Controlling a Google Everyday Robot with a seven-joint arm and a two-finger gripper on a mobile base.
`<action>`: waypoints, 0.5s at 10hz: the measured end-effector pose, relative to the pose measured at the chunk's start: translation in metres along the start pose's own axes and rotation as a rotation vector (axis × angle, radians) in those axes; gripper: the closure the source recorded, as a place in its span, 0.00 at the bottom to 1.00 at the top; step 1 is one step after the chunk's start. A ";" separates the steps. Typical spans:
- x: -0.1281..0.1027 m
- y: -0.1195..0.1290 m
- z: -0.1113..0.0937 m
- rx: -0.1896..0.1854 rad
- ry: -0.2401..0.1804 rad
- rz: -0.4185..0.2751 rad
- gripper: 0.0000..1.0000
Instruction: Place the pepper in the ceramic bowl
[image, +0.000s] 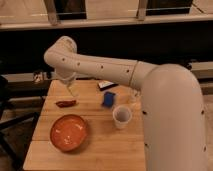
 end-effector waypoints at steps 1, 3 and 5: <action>-0.001 -0.001 0.004 -0.001 0.002 0.002 0.20; -0.004 -0.005 0.011 -0.001 0.002 0.008 0.20; -0.014 -0.014 0.022 -0.003 -0.002 0.008 0.20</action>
